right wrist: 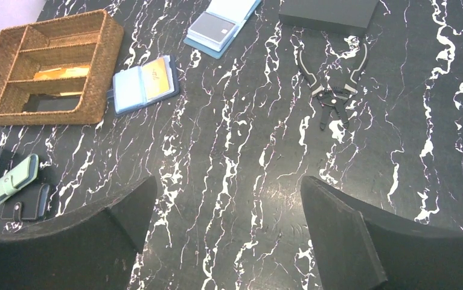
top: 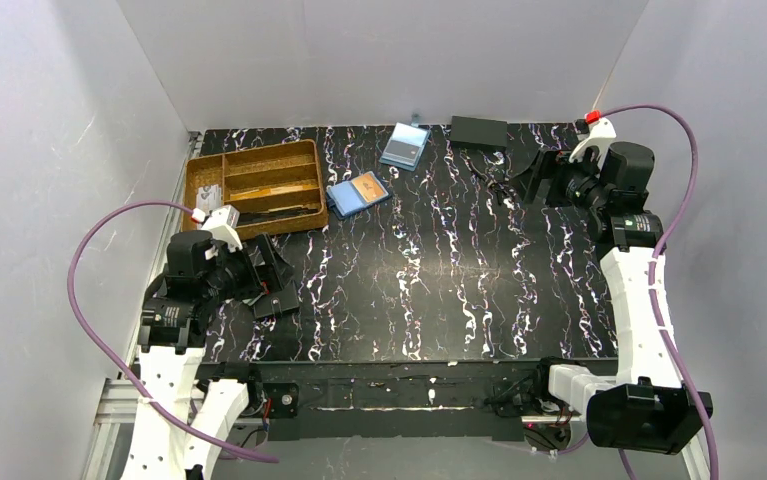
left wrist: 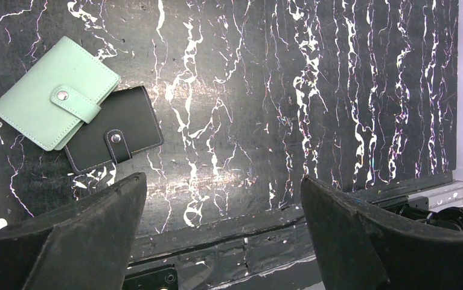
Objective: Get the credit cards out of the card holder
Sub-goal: Move the card holder to the center of the board.
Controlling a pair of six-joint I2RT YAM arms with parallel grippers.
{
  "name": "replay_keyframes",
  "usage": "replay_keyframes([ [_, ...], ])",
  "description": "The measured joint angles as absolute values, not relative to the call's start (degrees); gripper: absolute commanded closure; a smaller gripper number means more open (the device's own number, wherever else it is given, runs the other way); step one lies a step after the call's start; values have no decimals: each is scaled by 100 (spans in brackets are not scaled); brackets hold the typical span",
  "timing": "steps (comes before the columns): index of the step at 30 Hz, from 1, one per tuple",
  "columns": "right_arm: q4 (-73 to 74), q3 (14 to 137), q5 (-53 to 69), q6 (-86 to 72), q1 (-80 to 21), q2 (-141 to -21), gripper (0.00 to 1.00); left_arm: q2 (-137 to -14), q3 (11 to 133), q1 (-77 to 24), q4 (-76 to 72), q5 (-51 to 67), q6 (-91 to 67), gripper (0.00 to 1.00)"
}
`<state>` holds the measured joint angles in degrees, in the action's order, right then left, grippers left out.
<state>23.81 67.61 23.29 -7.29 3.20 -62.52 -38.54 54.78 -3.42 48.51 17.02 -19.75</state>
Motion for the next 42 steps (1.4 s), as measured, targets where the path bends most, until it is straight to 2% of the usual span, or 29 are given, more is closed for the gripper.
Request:
replay_keyframes([
  [14, 2324, 6740, 2510, -755, 364, -6243, 2, -3813, 5478, -342, 4853, 1695, -2001, 2],
  [19, 2200, 6431, 3096, -285, 368, -6224, 2, -4012, 5478, -342, 5019, 1544, -2128, 2],
  [24, 2410, 5878, 4128, 967, 364, -6287, 2, -4886, 5478, -342, 5214, 1317, -2287, 2],
  [29, 2635, 5492, 4622, 1881, 368, -6604, 2, -5793, 5476, -342, 5214, 880, -2307, 2],
  [34, 2648, 5225, 4884, 2294, 368, -6877, 2, -6469, 5433, -351, 4829, 412, -2038, 12],
  [42, 2532, 4974, 5146, 2486, 368, -7293, 2, -7883, 5297, -591, 3920, -163, -998, 12],
])
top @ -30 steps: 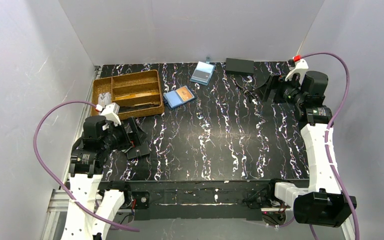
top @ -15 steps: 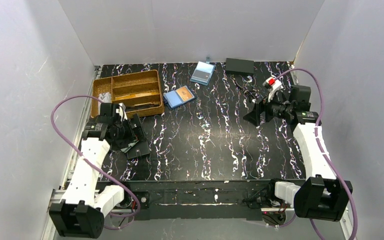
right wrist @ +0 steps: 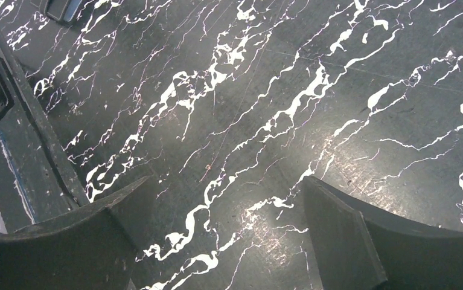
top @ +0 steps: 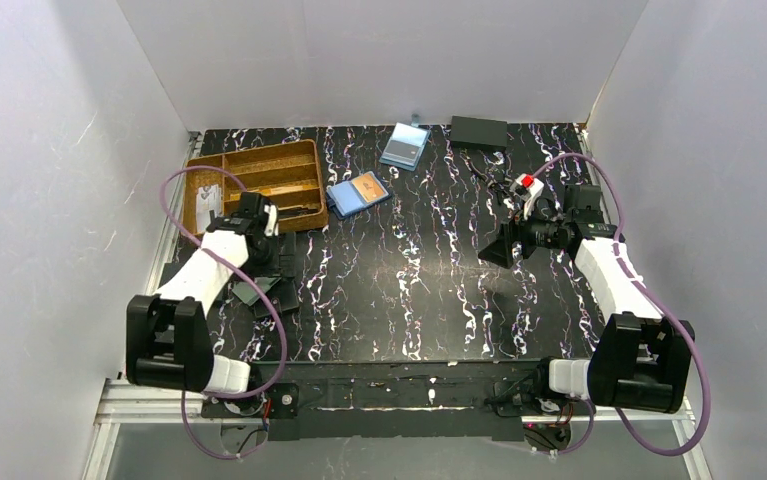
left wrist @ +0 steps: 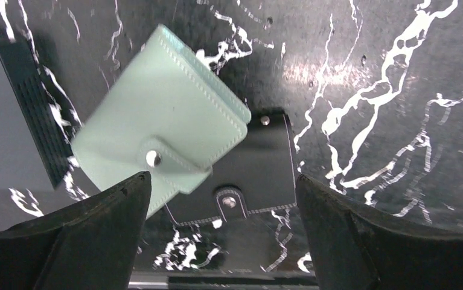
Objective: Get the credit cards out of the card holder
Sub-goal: Move the card holder to the center of the board.
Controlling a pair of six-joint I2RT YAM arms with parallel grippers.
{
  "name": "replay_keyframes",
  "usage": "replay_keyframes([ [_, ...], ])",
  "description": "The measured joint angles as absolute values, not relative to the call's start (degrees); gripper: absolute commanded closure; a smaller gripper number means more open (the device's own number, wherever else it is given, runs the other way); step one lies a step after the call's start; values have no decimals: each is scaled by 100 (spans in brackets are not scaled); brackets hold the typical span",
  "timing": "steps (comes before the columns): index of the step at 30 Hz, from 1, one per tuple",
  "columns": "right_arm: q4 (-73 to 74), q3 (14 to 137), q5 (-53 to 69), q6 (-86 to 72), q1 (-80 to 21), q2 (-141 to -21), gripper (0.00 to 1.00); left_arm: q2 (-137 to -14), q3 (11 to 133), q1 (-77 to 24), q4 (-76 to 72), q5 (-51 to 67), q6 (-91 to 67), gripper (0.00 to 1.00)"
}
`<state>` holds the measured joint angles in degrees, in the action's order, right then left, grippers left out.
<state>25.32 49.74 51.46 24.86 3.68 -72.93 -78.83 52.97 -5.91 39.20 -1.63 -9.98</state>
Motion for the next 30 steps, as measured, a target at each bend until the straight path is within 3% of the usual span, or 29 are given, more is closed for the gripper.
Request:
replay_keyframes([
  [16, 2523, 4893, 5308, 2727, 375, -7314, 0, -9354, 5697, -1420, 3245, -1835, 51, 26],
  [24, 2561, 4893, 5404, 2803, 375, -7314, 0, -9439, 5660, -1413, 3037, -2508, 27, 51],
  [30, 2635, 4893, 5422, 2902, 375, -7314, 0, -9437, 5548, -1404, 2934, -2766, 49, 80],
])
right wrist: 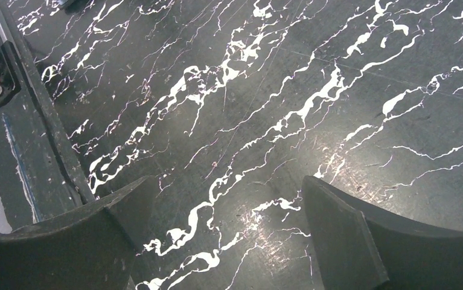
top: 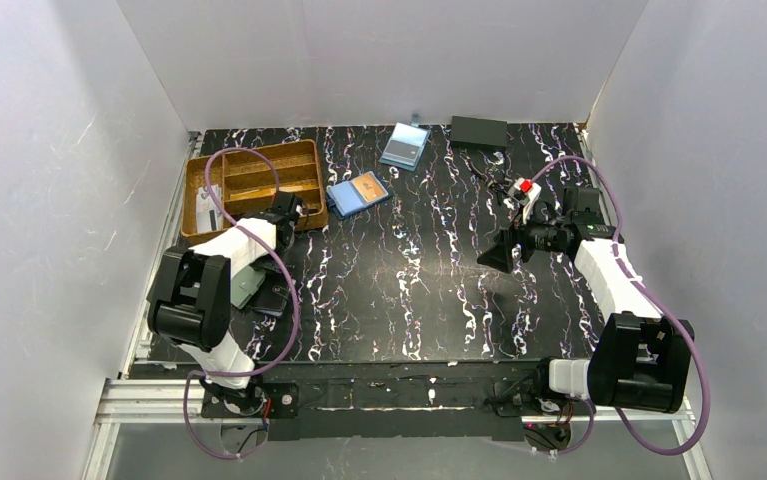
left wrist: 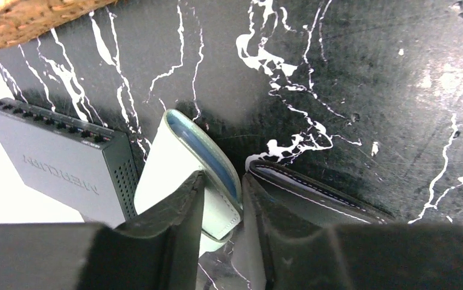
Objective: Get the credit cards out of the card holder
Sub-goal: Move the card holder to the center of the board.
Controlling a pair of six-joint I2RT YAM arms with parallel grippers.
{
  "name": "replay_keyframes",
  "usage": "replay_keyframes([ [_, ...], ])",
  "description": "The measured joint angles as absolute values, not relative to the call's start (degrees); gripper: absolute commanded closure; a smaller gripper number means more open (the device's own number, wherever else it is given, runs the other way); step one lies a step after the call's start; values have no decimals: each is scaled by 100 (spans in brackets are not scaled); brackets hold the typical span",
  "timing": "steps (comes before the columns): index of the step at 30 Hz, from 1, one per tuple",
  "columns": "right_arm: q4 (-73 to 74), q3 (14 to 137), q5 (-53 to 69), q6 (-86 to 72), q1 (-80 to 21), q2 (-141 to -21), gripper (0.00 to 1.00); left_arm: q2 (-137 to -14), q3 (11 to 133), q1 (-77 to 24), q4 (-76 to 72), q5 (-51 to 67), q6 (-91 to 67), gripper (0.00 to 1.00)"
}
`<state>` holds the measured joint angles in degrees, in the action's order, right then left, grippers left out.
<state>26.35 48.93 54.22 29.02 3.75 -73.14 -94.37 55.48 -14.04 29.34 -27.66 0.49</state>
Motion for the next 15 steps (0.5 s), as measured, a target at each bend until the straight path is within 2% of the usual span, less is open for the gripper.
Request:
replay_keyframes([
  [3, 2709, 4895, 5424, 2939, 375, -7314, 0, -9400, 5544, -1402, 2939, -2812, 49, 96],
  [5, 2716, 4895, 5426, 2965, 375, -7314, 0, -9286, 5531, -1400, 2941, -2770, 58, 100],
  [15, 2738, 4895, 5443, 3030, 375, -7314, 0, -7476, 5463, -1610, 3227, -1490, -294, 100],
])
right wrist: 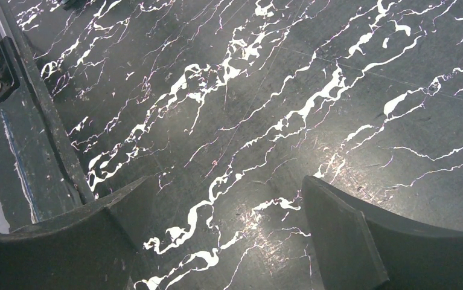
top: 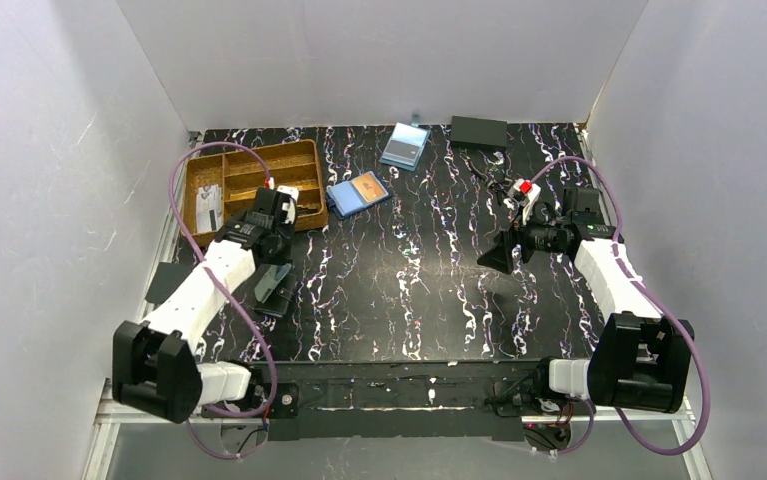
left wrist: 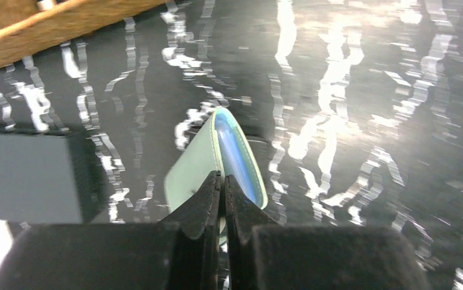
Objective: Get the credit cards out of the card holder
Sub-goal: Move the card holder to the center of the board.
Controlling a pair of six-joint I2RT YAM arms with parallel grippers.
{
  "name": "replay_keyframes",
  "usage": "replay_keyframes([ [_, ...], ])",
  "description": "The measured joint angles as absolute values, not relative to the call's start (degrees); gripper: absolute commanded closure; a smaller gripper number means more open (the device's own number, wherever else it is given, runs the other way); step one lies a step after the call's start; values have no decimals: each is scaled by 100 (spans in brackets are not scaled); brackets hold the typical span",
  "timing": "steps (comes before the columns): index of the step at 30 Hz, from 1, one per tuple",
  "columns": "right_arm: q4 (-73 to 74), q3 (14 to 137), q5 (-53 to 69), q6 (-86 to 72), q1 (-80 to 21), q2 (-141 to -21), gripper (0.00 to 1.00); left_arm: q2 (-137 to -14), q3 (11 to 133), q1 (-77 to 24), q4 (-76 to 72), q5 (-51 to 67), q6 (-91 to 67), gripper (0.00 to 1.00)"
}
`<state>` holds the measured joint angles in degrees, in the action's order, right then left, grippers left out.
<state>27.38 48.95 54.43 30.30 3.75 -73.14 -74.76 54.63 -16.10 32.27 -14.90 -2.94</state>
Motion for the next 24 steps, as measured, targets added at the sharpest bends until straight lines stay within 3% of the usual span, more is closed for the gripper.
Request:
replay_keyframes([
  [6, 2766, 4895, 5441, 3050, 375, -7314, 0, -7057, 5677, -2644, 3474, -696, -1291, 100],
  [10, 2825, 4895, 5443, 3079, 375, -7314, 0, -7437, 5996, -3603, 3367, -436, -2182, 100],
  [21, 2877, 4893, 5426, 3181, 412, -7312, 0, -11205, 9074, -5378, 3044, -862, -4165, 100],
  [22, 2882, 4895, 5424, 3183, 425, -7312, 0, -11535, 9417, -5478, 3096, -928, -4287, 97],
  [24, 2891, 4895, 5424, 3183, 445, -7312, 0, -11968, 9859, -5572, 3157, -978, -4442, 82],
])
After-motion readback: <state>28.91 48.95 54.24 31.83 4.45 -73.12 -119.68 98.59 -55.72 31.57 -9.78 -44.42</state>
